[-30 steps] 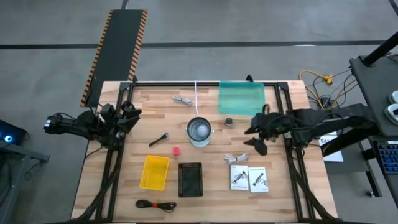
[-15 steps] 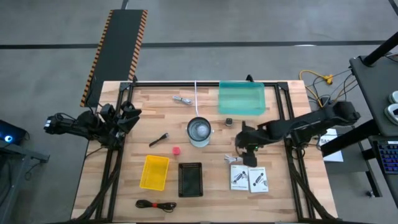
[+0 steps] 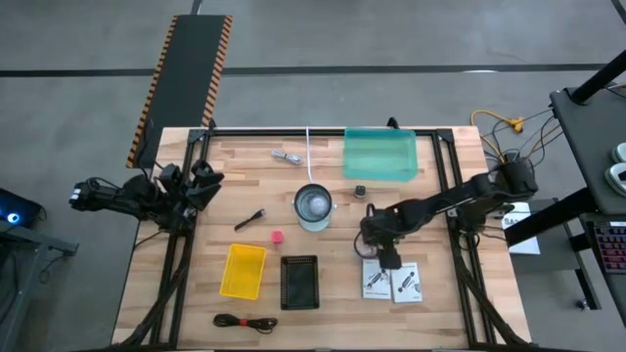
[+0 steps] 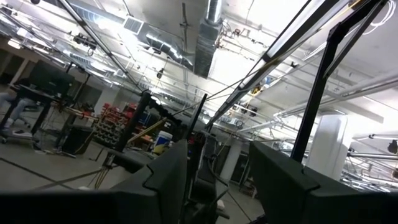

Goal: Pick and place items into bin
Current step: Put the white USB cable into the green bin

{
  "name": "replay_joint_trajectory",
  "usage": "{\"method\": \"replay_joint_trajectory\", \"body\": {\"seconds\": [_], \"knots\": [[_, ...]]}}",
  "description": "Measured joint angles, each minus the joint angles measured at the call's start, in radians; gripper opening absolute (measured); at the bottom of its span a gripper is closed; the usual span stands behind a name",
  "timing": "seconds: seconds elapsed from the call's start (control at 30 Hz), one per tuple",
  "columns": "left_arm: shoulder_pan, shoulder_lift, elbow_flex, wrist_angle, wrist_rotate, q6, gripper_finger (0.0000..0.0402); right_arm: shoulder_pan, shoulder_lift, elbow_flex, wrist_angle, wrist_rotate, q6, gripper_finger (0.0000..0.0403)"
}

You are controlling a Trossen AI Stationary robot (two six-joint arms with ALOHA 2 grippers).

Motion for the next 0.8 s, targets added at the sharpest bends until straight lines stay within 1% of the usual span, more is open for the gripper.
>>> {"method": "replay_joint_trajectory", "body": {"seconds": [0.1, 0.2, 0.3, 0.43, 0.47, 0.6, 0.67, 0.8], "knots": [[0.0, 0.0, -0.001, 0.0, 0.0, 0.0, 0.0158, 0.0, 0.022, 0.004, 0.008, 0.002, 0.009, 0.0207], [0.0, 0.0, -0.001, 0.0, 0.0, 0.0, 0.0158, 0.0, 0.024, 0.004, 0.007, 0.006, 0.011, 0.0179], [0.0, 0.0, -0.001, 0.0, 0.0, 0.0, 0.0158, -0.001, 0.01, 0.001, 0.004, 0.005, 0.014, 0.013], [0.0, 0.0, -0.001, 0.0, 0.0, 0.0, 0.0158, 0.0, -0.024, 0.005, -0.004, -0.008, 0.046, 0.0043], [0.0, 0.0, -0.001, 0.0, 0.0, 0.0, 0.0158, -0.001, -0.034, 0.009, -0.003, -0.016, 0.058, 0.0026], [0.0, 0.0, -0.001, 0.0, 0.0, 0.0, 0.0158, -0.026, -0.107, 0.043, 0.003, -0.023, 0.116, 0.0016], [0.0, 0.0, -0.001, 0.0, 0.0, 0.0, 0.0158, -0.051, -0.16, 0.054, 0.003, 0.028, 0.141, 0.0015], [0.0, 0.0, -0.001, 0.0, 0.0, 0.0, 0.0157, -0.122, -0.286, 0.06, -0.001, 0.249, 0.19, 0.0014]]}}
